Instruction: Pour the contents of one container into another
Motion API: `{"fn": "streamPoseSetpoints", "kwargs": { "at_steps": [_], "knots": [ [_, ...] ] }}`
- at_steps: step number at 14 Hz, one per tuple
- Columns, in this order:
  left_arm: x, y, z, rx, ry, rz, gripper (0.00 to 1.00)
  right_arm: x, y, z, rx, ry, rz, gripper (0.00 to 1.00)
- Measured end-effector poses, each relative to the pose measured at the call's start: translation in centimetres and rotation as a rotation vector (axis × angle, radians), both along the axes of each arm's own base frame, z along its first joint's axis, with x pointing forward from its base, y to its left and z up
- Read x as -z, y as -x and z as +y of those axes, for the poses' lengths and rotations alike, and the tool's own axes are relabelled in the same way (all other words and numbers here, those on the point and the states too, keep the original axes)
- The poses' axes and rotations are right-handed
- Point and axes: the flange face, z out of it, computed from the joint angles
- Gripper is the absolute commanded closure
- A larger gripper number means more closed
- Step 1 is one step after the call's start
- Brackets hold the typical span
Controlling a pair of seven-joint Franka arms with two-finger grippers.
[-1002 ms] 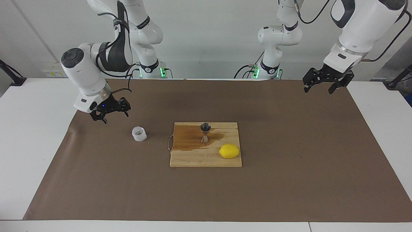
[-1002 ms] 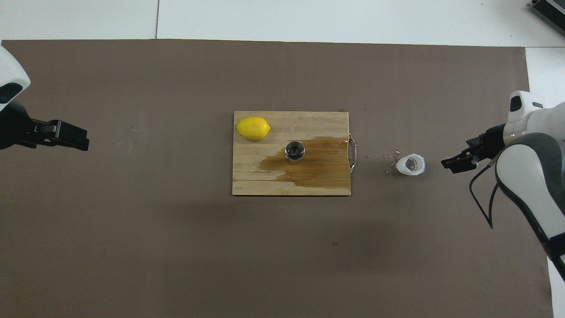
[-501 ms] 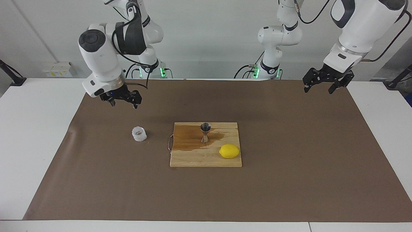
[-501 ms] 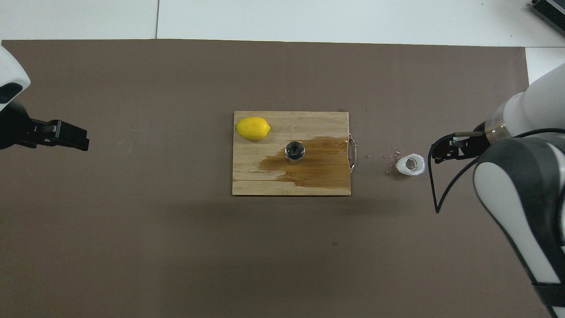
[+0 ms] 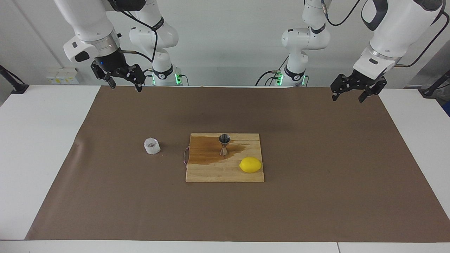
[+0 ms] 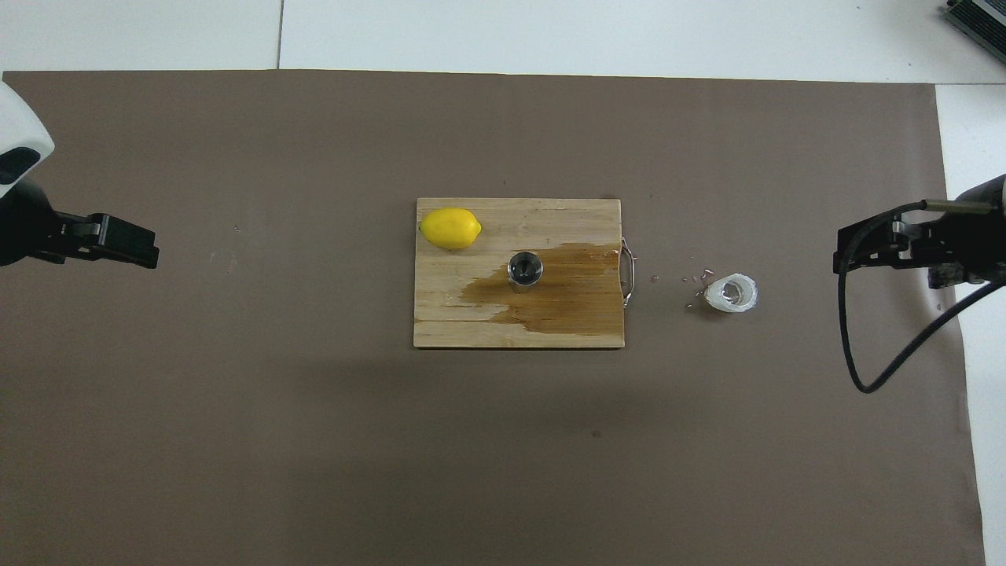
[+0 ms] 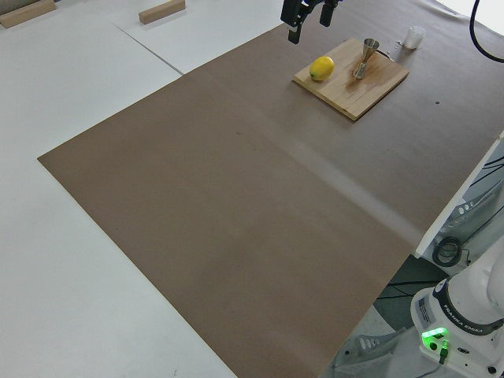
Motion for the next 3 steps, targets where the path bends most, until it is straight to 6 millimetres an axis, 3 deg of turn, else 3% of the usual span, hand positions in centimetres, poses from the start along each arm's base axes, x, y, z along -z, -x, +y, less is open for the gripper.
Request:
{"fn": "streamPoseSetpoints", "kwargs": {
  "at_steps": [3],
  "knots": [
    [0.00,0.00,0.00,0.000,0.000,0.000,0.00,0.23,-0.16,-0.56,0.003,0.000,0.004,0.00]
  ]
}}
